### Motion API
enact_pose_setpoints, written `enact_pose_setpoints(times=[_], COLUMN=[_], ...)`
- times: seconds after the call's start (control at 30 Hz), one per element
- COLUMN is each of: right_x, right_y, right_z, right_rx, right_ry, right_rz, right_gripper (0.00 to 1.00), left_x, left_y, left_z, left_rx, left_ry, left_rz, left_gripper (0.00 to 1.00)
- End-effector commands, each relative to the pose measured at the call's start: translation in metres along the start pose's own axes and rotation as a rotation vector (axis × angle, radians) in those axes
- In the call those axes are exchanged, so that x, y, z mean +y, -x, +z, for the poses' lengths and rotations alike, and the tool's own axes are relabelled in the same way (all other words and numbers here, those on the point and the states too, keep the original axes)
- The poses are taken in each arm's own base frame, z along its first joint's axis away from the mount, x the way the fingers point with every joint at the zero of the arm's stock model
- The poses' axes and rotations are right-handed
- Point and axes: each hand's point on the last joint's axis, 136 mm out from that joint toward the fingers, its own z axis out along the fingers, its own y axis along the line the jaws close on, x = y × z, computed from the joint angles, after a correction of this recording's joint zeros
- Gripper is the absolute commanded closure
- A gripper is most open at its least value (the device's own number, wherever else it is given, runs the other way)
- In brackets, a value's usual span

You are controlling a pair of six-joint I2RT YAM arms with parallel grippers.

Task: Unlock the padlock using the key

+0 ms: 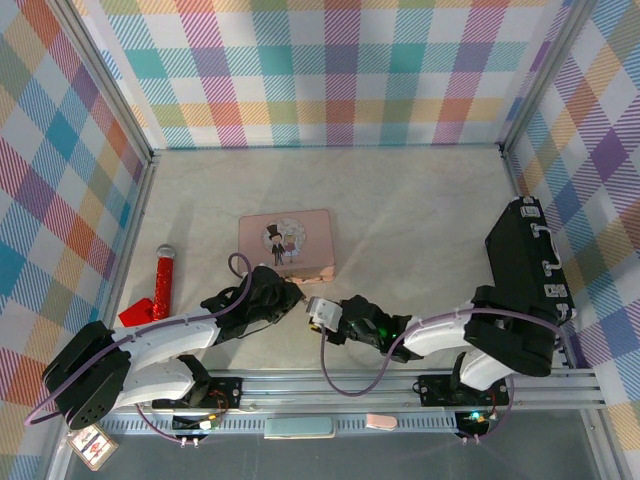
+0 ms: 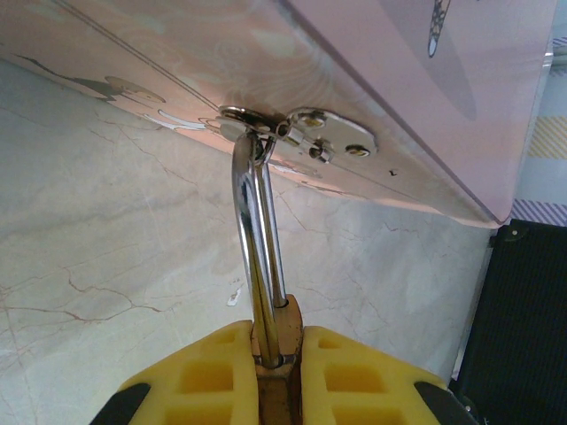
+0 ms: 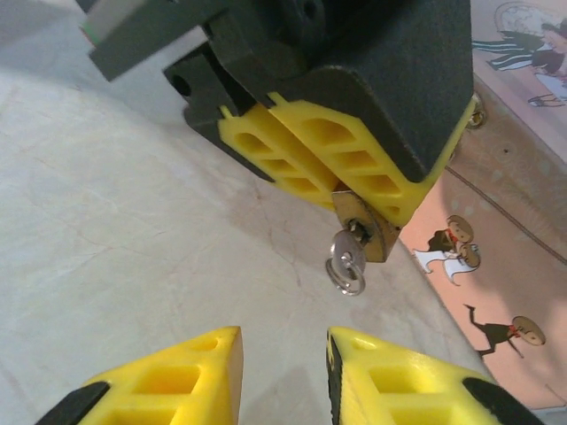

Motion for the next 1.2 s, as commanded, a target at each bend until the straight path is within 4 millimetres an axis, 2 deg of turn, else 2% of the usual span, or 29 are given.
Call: enact_pose_setpoints(times=[0.0,0.27,0.5,1.17], right_x=[-0.019,-0.025,-0.025,-0.036], right_y=[0.031,0.032,0.030,0.031], right_z=[0.005,0.014,0.022,0.024], right_rx=[-0.103,-0.109,-0.109,-0.139], right_ry=[-0.108,-0.155,-0.160,-0.227], right_rz=[-0.042,-0.043,-0.032,0.038], right_gripper=[0.69,0.69,0.73,0.83], left_x=[-0.052,-0.053,-0.054,-0.051], left_y=[0.010,0.010,0.010,0.011], left_z=[-0.013,-0.013,-0.012,-0.013], left_rx=[-0.024,-0.021,-0.020,-0.025], left_ry=[-0.164,-0.165,-0.165,-0.161], left_rz=[0.016,0.015,0.015,0.007], left_gripper=[1.00,1.00,1.00,1.00])
